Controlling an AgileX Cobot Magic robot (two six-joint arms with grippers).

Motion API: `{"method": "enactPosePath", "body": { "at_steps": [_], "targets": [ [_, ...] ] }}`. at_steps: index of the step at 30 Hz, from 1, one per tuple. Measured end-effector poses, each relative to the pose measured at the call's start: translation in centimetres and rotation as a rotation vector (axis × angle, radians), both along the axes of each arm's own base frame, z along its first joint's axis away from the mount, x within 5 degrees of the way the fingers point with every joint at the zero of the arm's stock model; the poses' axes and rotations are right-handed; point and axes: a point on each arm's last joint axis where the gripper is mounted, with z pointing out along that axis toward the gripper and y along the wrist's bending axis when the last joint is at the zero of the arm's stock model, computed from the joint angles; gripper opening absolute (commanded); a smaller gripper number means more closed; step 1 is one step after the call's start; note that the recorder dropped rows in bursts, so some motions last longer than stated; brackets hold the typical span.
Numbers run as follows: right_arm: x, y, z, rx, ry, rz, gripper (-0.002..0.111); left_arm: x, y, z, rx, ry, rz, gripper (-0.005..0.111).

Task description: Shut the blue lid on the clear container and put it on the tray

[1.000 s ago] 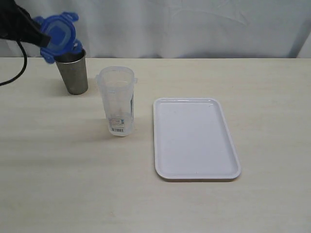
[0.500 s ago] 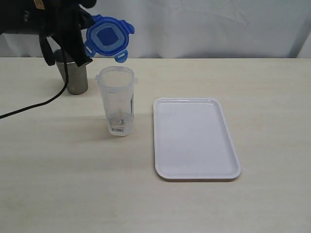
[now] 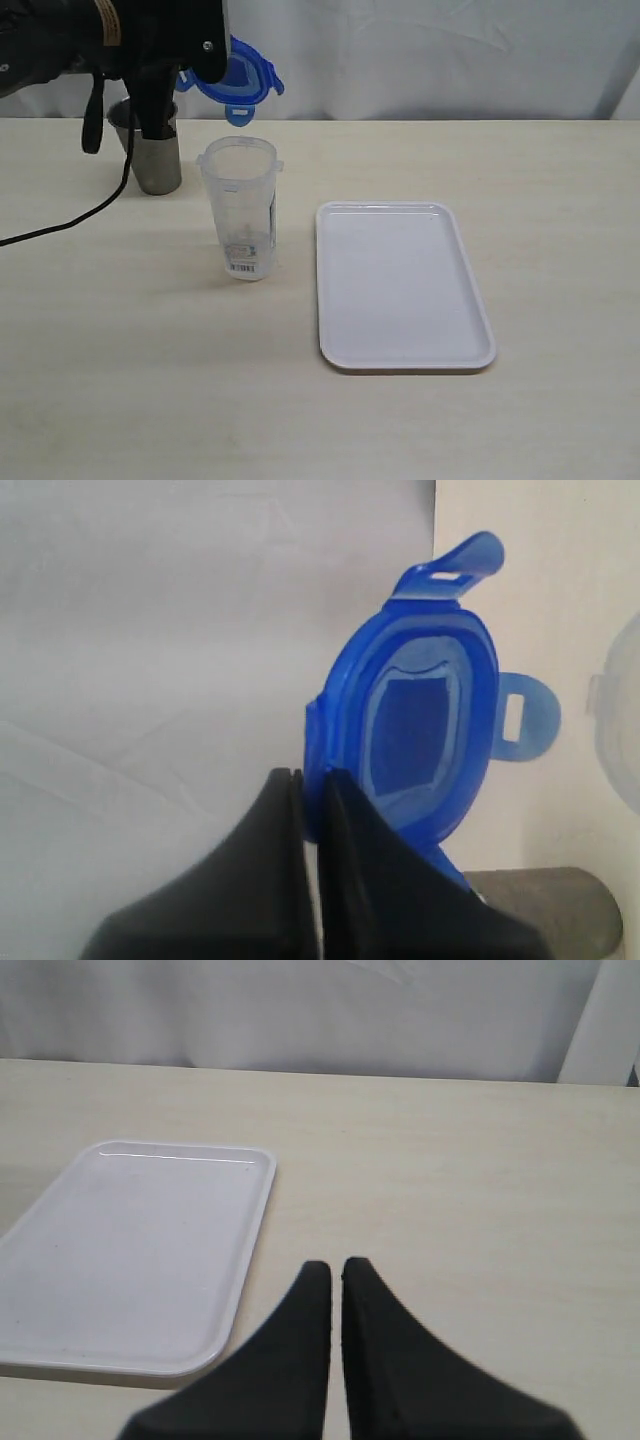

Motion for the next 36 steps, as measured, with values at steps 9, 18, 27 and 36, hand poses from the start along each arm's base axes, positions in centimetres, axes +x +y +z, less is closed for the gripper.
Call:
{"method": "enactPosePath", "body": {
  "at_steps": [9,18,27,36],
  "targets": [
    [0.0,0.0,0.0,0.000,0.000,0.000,0.004,2.7,-0.6,-3.1,0.034,0.059,0.011,0.000],
    [0.0,0.0,0.0,0.000,0.000,0.000,0.004,2.1,-0.3,-1.7,-0.030,0.059,0.049,0.000],
    [0.0,0.0,0.0,0.000,0.000,0.000,0.004,1.7,0.3,-2.0,-0.037,0.115,0.108,0.000],
    [0.0,0.0,0.0,0.000,0.000,0.000,0.004,1.7,0.2,-2.1,-0.077,0.132,0.126,0.000]
  ]
}}
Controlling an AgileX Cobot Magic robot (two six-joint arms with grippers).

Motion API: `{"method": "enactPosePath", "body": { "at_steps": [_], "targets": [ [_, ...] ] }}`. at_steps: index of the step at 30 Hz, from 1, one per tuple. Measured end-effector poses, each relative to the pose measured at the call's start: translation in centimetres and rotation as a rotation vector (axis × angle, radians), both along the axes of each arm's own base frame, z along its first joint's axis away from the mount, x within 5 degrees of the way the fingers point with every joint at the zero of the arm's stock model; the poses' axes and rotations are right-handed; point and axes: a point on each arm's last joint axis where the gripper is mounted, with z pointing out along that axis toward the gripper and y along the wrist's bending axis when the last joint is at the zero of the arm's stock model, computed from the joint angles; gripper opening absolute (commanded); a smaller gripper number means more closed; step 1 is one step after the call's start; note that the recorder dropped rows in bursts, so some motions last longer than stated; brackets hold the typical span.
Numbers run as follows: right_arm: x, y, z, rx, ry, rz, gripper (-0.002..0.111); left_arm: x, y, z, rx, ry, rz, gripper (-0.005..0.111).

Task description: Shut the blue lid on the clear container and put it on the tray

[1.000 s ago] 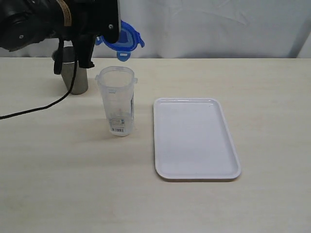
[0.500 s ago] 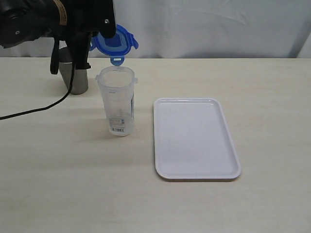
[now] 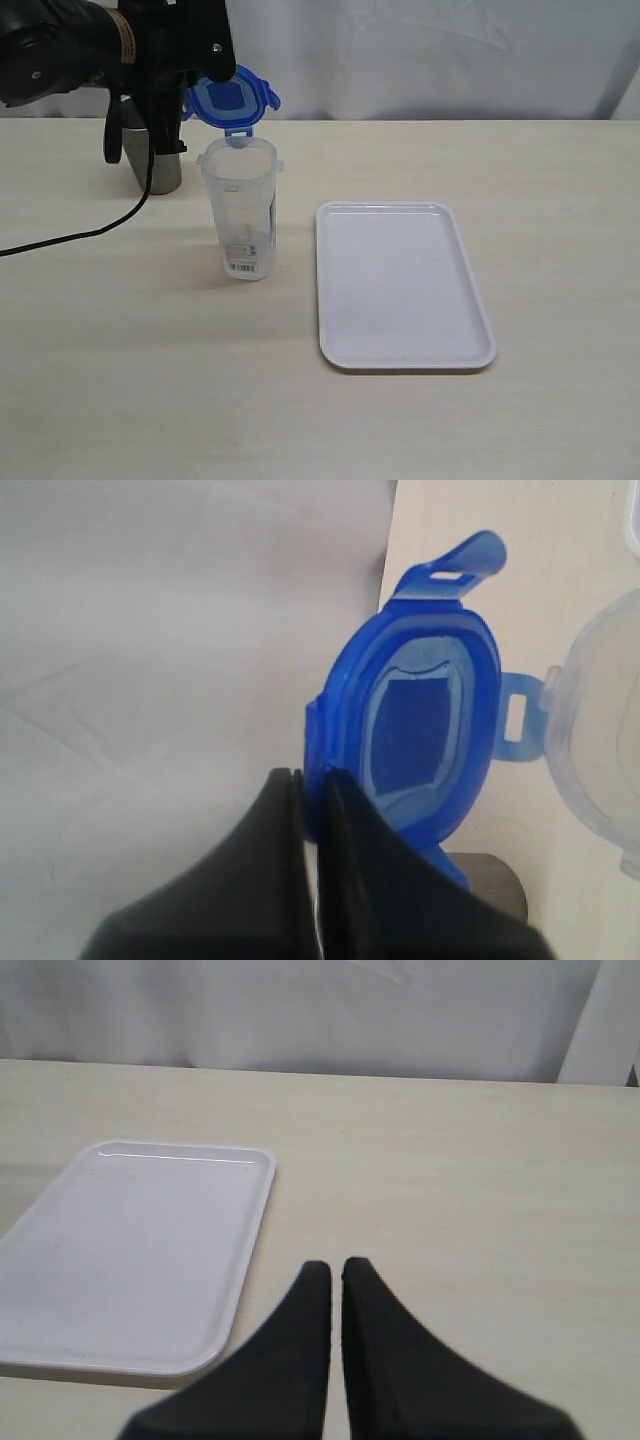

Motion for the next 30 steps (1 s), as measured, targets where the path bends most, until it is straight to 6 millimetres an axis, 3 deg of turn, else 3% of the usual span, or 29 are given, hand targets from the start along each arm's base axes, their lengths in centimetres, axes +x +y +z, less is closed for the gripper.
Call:
{"method": "enactPosePath", "body": {
  "at_steps": [8,15,30],
  "targets": [
    [0.0,0.0,0.0,0.000,0.000,0.000,0.004,-0.2,-0.4,0.0,-0.012,0.007,0.000,0.000],
    [0.0,0.0,0.0,0.000,0.000,0.000,0.004,-0.9,-1.9,0.0,0.012,-0.002,-0.049,0.000],
    [0.0,0.0,0.0,0.000,0.000,0.000,0.004,-1.0,-1.6,-0.1,0.019,0.015,-0.018,0.000]
  ]
}}
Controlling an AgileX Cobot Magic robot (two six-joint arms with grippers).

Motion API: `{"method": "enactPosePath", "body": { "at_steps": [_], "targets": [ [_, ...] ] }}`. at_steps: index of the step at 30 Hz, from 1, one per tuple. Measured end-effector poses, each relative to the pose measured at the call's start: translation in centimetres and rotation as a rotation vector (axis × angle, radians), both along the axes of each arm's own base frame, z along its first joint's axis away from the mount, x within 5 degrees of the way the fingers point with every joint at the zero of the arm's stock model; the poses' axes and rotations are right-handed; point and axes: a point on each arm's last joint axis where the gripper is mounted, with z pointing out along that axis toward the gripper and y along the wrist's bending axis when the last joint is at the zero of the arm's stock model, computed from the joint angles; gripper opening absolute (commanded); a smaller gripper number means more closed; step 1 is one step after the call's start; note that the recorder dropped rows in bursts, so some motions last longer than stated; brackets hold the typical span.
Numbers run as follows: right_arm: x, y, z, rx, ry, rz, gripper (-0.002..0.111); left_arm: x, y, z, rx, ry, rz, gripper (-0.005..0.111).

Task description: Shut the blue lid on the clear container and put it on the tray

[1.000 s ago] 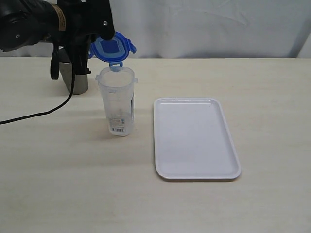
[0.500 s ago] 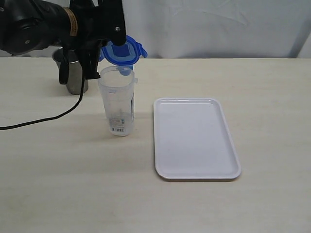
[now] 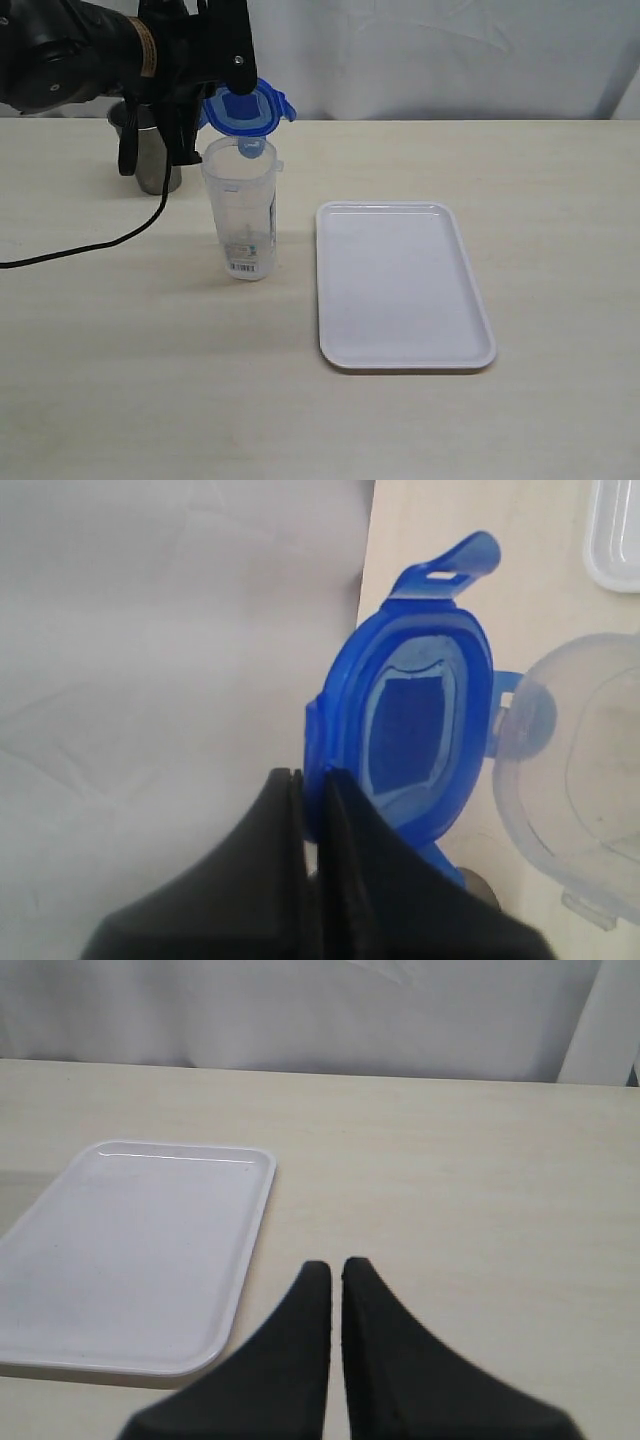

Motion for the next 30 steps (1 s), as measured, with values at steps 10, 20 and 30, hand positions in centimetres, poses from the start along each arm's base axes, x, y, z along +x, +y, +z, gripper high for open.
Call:
{"method": "enactPosePath", "body": {
  "at_steps": [10,20,30],
  "targets": [
    [0.0,0.0,0.0,0.000,0.000,0.000,0.004,-1.1,1.0,2.5,-0.028,-0.032,0.058,0.000],
    [0.0,0.0,0.0,0.000,0.000,0.000,0.004,-1.6,-0.1,2.7,-0.066,-0.044,0.031,0.000],
    [0.0,0.0,0.0,0.000,0.000,0.000,0.004,-0.4,-0.2,1.4,-0.041,-0.076,0.084,0.000]
  ]
}}
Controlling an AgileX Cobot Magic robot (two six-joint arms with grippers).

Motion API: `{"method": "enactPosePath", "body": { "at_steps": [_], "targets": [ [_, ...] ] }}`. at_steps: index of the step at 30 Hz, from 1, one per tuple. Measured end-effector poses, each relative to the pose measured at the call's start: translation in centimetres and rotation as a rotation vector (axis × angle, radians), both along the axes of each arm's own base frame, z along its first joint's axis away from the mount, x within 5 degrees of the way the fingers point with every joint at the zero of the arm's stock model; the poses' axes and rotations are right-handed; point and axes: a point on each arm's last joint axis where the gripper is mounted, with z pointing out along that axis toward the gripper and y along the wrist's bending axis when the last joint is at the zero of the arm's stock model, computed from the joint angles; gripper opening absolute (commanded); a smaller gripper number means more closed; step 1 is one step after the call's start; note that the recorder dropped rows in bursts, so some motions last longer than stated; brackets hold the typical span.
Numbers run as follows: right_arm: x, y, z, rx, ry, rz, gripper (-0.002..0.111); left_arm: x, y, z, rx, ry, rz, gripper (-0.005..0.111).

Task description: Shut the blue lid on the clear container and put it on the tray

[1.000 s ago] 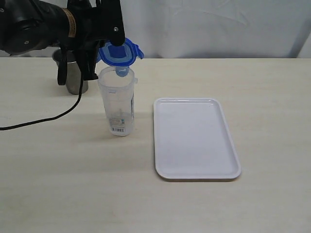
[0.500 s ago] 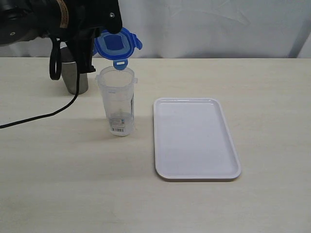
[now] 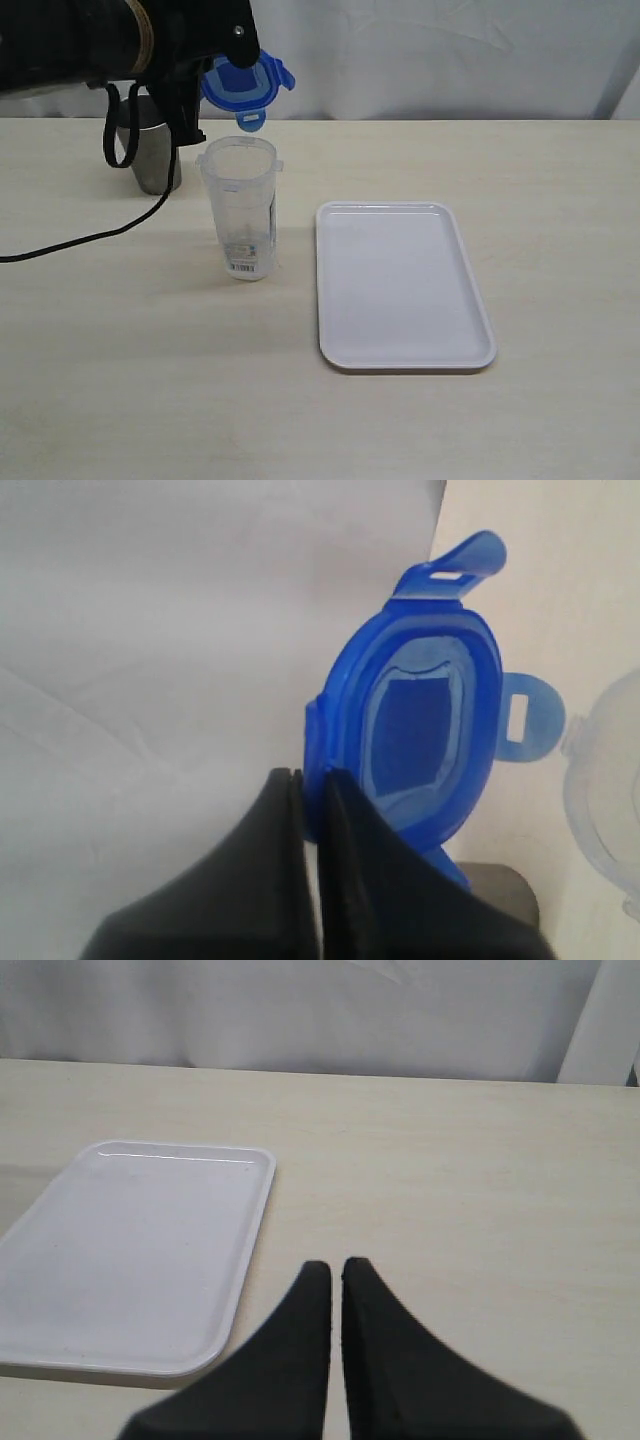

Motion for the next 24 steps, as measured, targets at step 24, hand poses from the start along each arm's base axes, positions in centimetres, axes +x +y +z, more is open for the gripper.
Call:
{"method": "enactPosePath", "body": {
  "at_steps": [24],
  "targets": [
    [0.0,0.0,0.0,0.000,0.000,0.000,0.004,-1.6,-1.9,-1.0,0.096,0.018,0.079,0.000]
  ]
}}
